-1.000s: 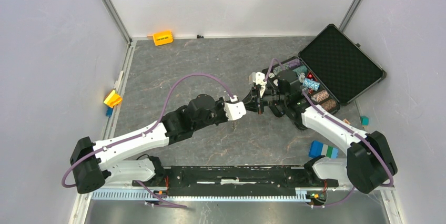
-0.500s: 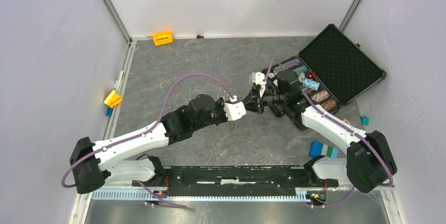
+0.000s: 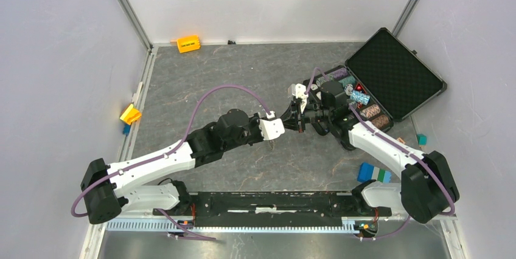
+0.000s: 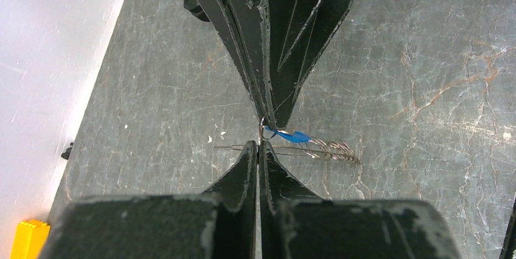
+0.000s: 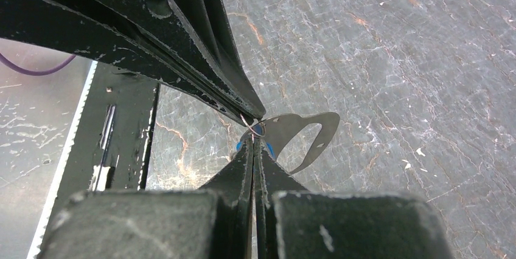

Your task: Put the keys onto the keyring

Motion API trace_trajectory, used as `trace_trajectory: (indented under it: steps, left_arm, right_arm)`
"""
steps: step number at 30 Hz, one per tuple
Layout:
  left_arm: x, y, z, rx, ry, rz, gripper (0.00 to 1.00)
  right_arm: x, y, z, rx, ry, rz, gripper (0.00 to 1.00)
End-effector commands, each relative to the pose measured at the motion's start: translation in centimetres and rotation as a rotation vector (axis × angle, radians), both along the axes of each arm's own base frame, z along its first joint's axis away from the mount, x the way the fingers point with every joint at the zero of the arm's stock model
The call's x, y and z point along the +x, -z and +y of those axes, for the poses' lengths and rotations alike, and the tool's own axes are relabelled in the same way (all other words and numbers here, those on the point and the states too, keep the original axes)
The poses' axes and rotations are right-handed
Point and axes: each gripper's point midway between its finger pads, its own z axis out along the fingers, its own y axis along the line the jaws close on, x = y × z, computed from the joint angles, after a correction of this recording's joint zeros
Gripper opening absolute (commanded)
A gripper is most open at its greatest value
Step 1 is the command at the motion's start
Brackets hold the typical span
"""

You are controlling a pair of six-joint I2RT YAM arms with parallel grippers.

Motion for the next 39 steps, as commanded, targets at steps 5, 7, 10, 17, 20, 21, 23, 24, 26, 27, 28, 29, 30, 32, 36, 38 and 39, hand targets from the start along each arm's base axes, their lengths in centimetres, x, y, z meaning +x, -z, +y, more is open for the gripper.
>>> trace_trajectory:
  steps: [5, 7, 10, 17, 20, 21, 23, 24, 26, 27, 28, 29, 30, 32, 36, 38, 39]
  left_arm:
    - [-0.2, -1.4, -0.7, -0.064, 0.004, 0.014, 0.02]
    - [-0.2, -1.6, -0.6, -0.068, 0.002, 0.012, 0.02]
    - [-0.2, -1.8, -0.6, -0.076, 0.002, 0.010, 0.02]
    - [-1.2, -1.9, -0.9, -0.102, 0.058, 0.011, 0.02]
    - [-1.4, -2.1, -0.9, -0.113, 0.074, 0.005, 0.02]
    - [-1.6, -2.2, -0.9, -0.116, 0.084, 0.004, 0.02]
    - [-1.9, -2.2, -0.9, -0.120, 0.101, 0.004, 0.02]
    - [-2.0, -2.2, -0.9, -0.120, 0.104, 0.003, 0.02]
    - [-1.9, -2.1, -0.8, -0.117, 0.105, 0.000, 0.02]
    - [-1.9, -2.1, -0.8, -0.117, 0.105, -0.001, 0.02]
    - [-1.9, -2.0, -0.8, -0.117, 0.103, -0.001, 0.02]
    - [-1.9, -2.1, -0.7, -0.118, 0.103, -0.003, 0.02]
    - [-1.9, -2.1, -0.7, -0.120, 0.105, -0.003, 0.02]
    - [-1.9, -2.2, -0.7, -0.122, 0.106, -0.004, 0.02]
    - [-2.0, -2.3, -0.6, -0.132, 0.111, 0.000, 0.02]
    - [-2.1, -2.4, -0.6, -0.138, 0.121, -0.004, 0.02]
    - [-2.1, -2.5, -0.5, -0.141, 0.126, -0.007, 0.02]
  right_arm:
    - [0.4, -2.3, 0.5, 0.034, -0.017, -0.076, 0.00]
    - [0.4, -2.1, 0.5, 0.029, -0.015, -0.074, 0.00]
    - [0.5, -2.0, 0.5, 0.028, -0.014, -0.071, 0.00]
    - [0.6, -1.4, 0.6, 0.015, -0.018, -0.055, 0.00]
    - [0.7, -0.9, 0.6, 0.009, -0.019, -0.044, 0.00]
    - [0.7, -0.8, 0.7, 0.007, -0.020, -0.040, 0.00]
    - [0.7, -0.7, 0.7, 0.006, -0.025, -0.032, 0.00]
    - [0.7, -0.7, 0.8, 0.006, -0.026, -0.033, 0.00]
    - [0.7, -0.7, 0.7, 0.007, -0.027, -0.035, 0.00]
    - [0.7, -0.8, 0.7, 0.008, -0.027, -0.038, 0.00]
    - [0.6, -0.8, 0.7, 0.008, -0.027, -0.039, 0.00]
    - [0.6, -0.9, 0.7, 0.010, -0.028, -0.043, 0.00]
    - [0.6, -0.9, 0.7, 0.010, -0.028, -0.049, 0.00]
    - [0.6, -0.9, 0.6, 0.007, -0.029, -0.057, 0.00]
    - [0.3, -0.9, 0.5, 0.004, -0.051, -0.078, 0.00]
    - [0.0, -1.0, 0.5, 0.005, -0.071, -0.080, 0.00]
    - [-0.1, -1.0, 0.5, 0.008, -0.078, -0.079, 0.00]
